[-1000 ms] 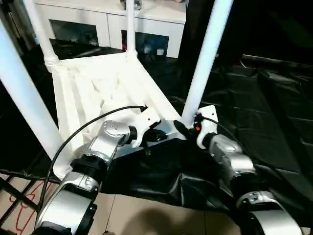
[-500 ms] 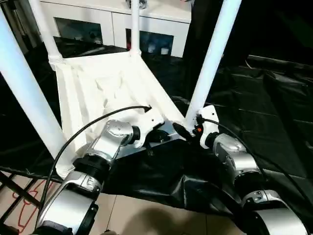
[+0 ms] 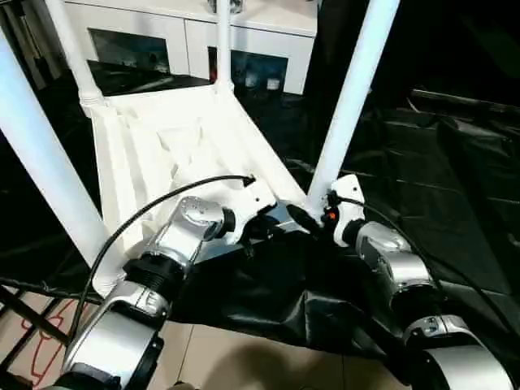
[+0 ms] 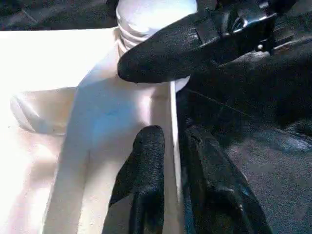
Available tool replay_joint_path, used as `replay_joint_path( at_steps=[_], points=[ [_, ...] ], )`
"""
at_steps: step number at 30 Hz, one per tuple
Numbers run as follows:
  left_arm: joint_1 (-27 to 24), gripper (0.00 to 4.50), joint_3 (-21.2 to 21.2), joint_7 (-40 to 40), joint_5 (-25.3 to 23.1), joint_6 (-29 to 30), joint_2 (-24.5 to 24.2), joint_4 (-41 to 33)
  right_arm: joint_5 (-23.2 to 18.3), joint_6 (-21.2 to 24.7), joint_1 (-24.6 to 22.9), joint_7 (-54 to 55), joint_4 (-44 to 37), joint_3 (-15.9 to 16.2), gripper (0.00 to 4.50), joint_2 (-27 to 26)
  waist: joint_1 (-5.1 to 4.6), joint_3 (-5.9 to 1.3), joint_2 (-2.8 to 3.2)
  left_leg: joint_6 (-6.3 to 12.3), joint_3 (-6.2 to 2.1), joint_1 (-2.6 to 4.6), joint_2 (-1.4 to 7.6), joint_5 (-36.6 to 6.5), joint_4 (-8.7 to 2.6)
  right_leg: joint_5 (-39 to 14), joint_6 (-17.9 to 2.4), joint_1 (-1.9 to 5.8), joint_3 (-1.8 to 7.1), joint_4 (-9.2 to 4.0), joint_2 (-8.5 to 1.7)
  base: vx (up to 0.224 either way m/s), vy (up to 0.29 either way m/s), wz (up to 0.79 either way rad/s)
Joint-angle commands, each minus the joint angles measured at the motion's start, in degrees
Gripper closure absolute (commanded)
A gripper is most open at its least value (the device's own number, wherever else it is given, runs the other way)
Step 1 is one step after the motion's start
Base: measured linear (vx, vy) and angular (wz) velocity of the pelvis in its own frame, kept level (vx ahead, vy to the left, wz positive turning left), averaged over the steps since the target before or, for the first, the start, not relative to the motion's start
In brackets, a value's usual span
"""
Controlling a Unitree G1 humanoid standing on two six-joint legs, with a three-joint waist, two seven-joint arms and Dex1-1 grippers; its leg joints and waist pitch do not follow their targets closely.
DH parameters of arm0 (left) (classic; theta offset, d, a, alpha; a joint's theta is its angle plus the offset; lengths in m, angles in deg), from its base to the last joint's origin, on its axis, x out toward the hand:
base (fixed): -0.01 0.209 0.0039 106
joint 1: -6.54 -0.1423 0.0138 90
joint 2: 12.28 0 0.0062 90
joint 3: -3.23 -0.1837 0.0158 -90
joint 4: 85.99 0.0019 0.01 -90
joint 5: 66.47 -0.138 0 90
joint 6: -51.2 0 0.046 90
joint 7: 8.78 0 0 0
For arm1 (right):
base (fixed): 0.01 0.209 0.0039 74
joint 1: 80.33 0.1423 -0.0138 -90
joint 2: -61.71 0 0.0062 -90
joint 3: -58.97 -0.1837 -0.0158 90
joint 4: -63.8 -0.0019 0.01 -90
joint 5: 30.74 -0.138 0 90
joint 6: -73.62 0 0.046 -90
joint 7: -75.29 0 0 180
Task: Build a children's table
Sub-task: Rotate leg to tighten
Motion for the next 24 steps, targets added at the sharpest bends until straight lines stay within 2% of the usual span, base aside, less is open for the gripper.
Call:
replay_joint_path(
  at_steps=[1,4,5,7,11,15,16,19,20,21,23,24],
  points=[
    [-0.30,3.65,-0.47,1.43,-0.88,1.50,-0.03,2.20,-0.42,-0.29,-0.67,-1.07,-0.10,0.39,0.54,0.34,0.07,-3.18,0.37,1.17,-1.02,0.77,1.86,-16.27,-4.01,-16.36,-11.32,2.28,2.76,-5.06,-3.92,0.000,0.000,0.00],
    [-0.24,3.90,-0.46,1.87,-0.93,1.95,0.06,2.29,-0.40,-0.23,-0.77,-1.39,-0.34,0.56,0.54,0.34,0.06,-3.18,0.20,1.07,-1.05,0.77,1.86,-16.65,-4.02,-17.54,-10.84,2.26,2.76,-5.18,-3.93,0.000,0.000,0.00],
    [-0.19,4.00,-0.79,1.93,-1.14,2.12,-0.03,2.24,-0.40,-0.22,-0.81,-1.63,-0.43,0.65,0.54,0.35,0.09,-3.16,0.31,1.07,-1.08,0.74,1.88,-16.54,-4.02,-17.88,-10.65,2.23,2.79,-5.22,-4.00,0.000,0.000,0.00],
    [-0.23,4.03,-1.15,1.66,-1.35,1.91,-0.21,2.20,-0.40,-0.25,-0.81,-1.80,-0.46,0.70,0.54,0.40,0.08,-3.12,0.28,1.09,-1.08,0.75,1.86,-16.73,-4.04,-18.39,-10.47,2.17,2.76,-5.30,-3.99,0.000,0.000,0.00],
    [-1.06,4.48,-3.44,-1.63,-2.27,0.78,-1.68,1.17,-0.25,-0.25,-0.80,-3.99,-0.77,1.33,0.54,1.36,0.07,-3.17,0.24,1.22,-1.12,0.60,1.86,-16.52,-4.04,-18.26,-10.24,2.23,2.77,-5.25,-3.99,0.000,0.000,0.00],
    [-1.51,4.48,-4.41,-3.81,-2.38,0.89,-2.57,0.38,-0.27,-0.49,-0.83,-6.19,-1.26,1.63,0.54,2.68,0.15,-3.30,0.26,1.76,-1.04,0.60,1.91,-15.14,-3.92,-15.47,-11.19,2.36,2.78,-4.93,-3.98,0.000,0.000,0.00],
    [-1.87,4.50,-4.94,-5.80,-2.13,0.25,-3.40,-0.29,-1.27,0.51,-0.63,-8.58,-1.53,1.09,0.28,3.96,0.14,-3.25,0.25,1.90,-1.00,0.59,1.90,-15.10,-3.92,-15.10,-11.46,2.35,2.78,-4.91,-3.95,0.000,0.000,0.00],
    [-2.25,4.50,-5.10,-7.80,-1.46,-1.49,-4.11,-0.81,-2.49,1.84,-0.74,-12.19,-2.34,0.88,0.21,5.34,0.28,-3.31,0.35,2.31,-0.97,0.61,1.95,-14.52,-3.84,-13.95,-11.86,2.48,2.80,-4.81,-3.91,0.000,0.000,0.00],
    [-3.09,4.50,-5.50,-11.23,-0.44,-4.82,-5.19,-1.73,-3.40,3.50,-1.46,-16.35,-4.14,1.48,0.15,6.77,0.52,-3.27,0.31,2.72,-0.97,0.57,1.92,-14.72,-3.86,-13.32,-12.07,2.61,2.76,-4.82,-3.84,0.000,0.000,0.00],
    [-3.32,4.50,-5.62,-12.04,-0.22,-5.60,-5.48,-1.98,-3.52,3.81,-1.69,-17.37,-4.62,1.72,0.07,7.14,0.60,-3.29,0.28,2.72,-0.97,0.58,2.00,-14.76,-3.90,-13.26,-11.90,2.59,2.80,-4.75,-3.88,0.000,0.000,0.00],
    [-5.03,4.50,-5.57,-17.40,2.34,-8.49,-6.93,-4.08,-3.13,4.58,-3.84,-23.97,-8.39,4.74,0.07,10.04,0.91,-3.39,0.30,2.83,-0.98,0.65,2.07,-14.15,-3.84,-12.03,-12.11,2.69,2.77,-4.58,-3.90,0.000,0.000,0.00],
    [-5.52,4.50,-5.38,-18.70,3.17,-9.46,-7.36,-4.64,-2.85,4.81,-4.66,-26.16,-9.72,5.90,0.07,11.12,1.10,-3.46,0.34,3.04,-0.87,0.76,2.23,-13.09,-3.81,-9.77,-12.67,2.65,2.85,-4.31,-3.88,0.000,0.000,0.00]
  ],
)
